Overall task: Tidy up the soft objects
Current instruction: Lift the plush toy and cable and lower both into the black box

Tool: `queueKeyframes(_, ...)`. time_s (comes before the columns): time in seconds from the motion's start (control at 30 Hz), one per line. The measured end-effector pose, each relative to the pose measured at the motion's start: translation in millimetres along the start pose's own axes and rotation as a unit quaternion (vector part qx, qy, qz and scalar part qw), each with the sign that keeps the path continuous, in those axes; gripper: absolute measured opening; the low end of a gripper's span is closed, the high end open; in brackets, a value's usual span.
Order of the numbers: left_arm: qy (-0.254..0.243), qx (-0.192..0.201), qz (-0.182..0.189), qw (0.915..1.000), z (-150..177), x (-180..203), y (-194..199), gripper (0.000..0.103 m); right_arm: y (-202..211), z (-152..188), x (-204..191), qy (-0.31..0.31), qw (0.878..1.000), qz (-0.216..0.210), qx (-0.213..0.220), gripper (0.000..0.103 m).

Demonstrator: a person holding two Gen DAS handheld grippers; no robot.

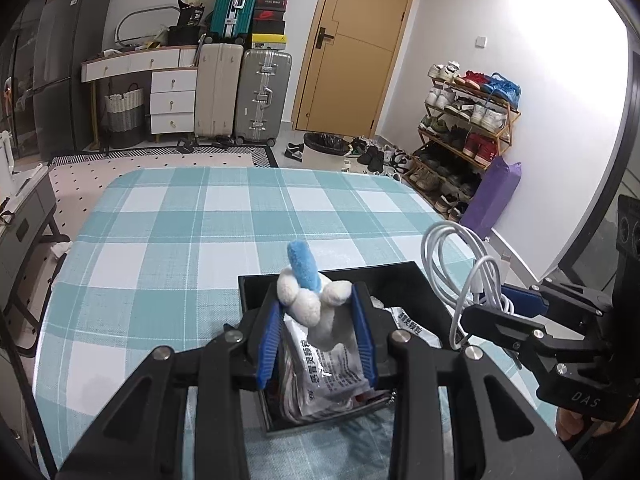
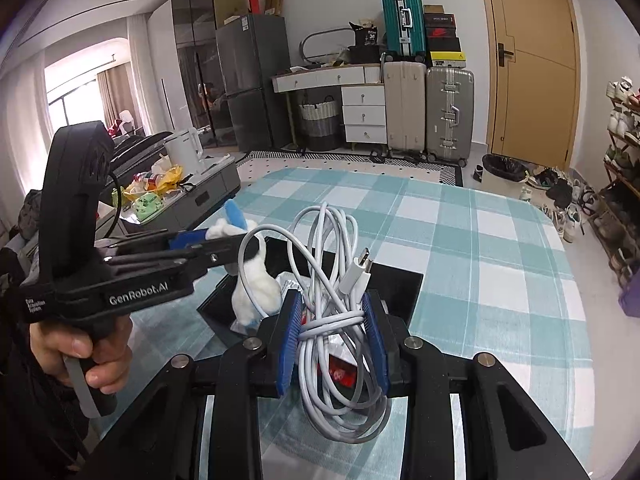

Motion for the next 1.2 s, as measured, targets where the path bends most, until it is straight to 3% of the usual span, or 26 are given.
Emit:
queueKeyframes(0.53, -0.005, -0.023, -0.005, 0.9997, 10, -3, -32, 0.032, -48, -8, 7, -0.001, 1.000, -0.007, -0.016, 0.031)
queueKeyframes(1.0, -0.018, -0.053, -0.007, 0.9984, 24, 2, -52, 0.033, -87, 13, 22, 0.014, 0.998, 0.014, -0.055, 0.031)
queueKeyframes(1.2, -0.029, -0.048, -0.009, 0.9984, 26, 2, -52, 0.034, -95, 20, 23, 0.021, 0.998, 0.019, -0.058, 0.031)
Point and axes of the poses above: each gripper's, at about its wrist camera, not at the fingertips, and y roughly against the way its jaws point, x to its right, z to its underside, the point moved 9 cm from there along -y, roughly the way its jaws point, and after that the axes turned 1 degree about -y, right-handed, at the moved point
